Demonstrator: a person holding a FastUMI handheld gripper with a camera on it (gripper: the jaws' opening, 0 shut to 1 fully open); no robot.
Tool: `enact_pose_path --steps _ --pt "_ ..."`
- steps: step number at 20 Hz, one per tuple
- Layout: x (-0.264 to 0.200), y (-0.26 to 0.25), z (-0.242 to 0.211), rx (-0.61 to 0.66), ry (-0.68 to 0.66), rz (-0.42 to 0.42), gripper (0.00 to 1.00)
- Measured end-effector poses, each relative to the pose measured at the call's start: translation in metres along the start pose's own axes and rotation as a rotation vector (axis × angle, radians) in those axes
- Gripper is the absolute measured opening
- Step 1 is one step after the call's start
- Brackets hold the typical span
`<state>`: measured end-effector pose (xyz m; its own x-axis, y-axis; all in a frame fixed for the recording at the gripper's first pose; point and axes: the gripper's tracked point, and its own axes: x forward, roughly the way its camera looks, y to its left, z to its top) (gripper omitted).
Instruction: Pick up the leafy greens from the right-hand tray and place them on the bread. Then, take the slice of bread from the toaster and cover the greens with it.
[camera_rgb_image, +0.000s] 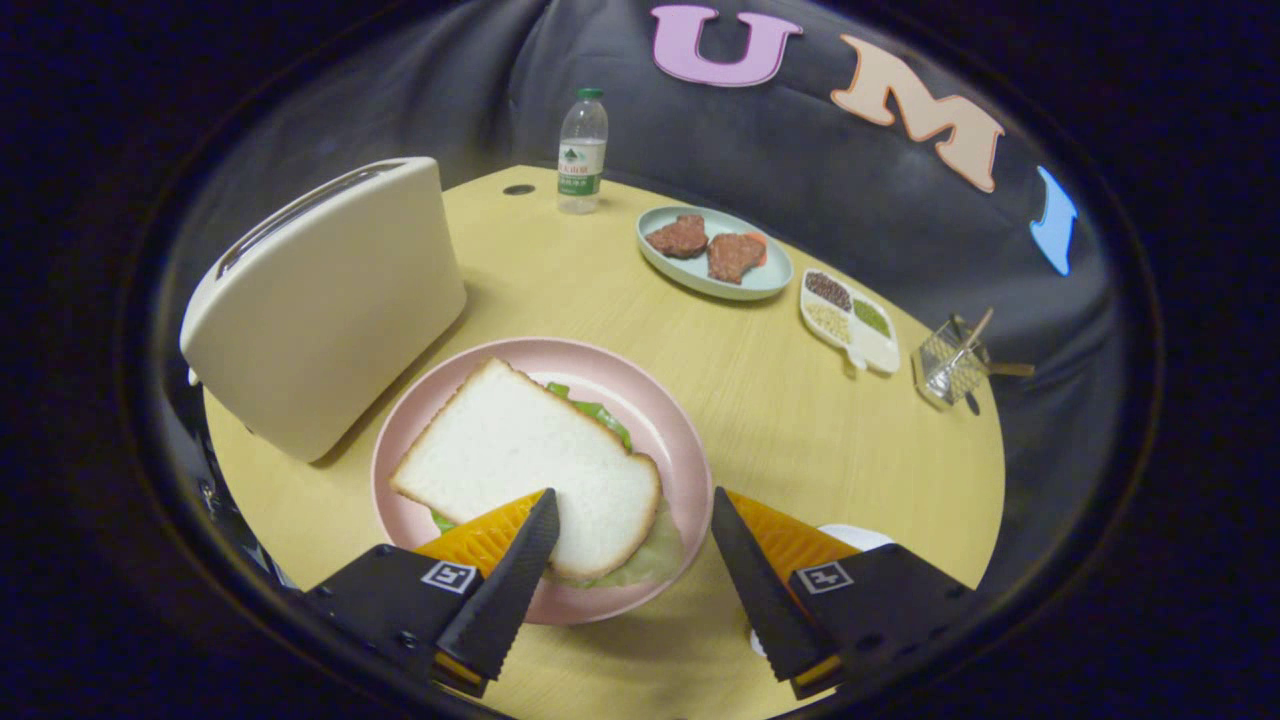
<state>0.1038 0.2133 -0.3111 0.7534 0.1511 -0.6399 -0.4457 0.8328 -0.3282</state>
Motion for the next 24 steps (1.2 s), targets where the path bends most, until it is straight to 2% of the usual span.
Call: enact_pose_path --steps 4,10,14,18,24 --pt "-0.038 -0.029 0.047 0.001 -0.249 -0.121 0.99" --pt "-0.142 -0.073 0.093 0.241 -0.495 -0.198 0.99" --pt "-0.203 -0.112 0.102 0.336 -0.600 -0.289 0.99" --pt "-0.256 -0.131 0.109 0.348 -0.711 -0.331 0.98" --pt "-0.301 -0.144 0.103 0.408 -0.777 -0.325 0.98"
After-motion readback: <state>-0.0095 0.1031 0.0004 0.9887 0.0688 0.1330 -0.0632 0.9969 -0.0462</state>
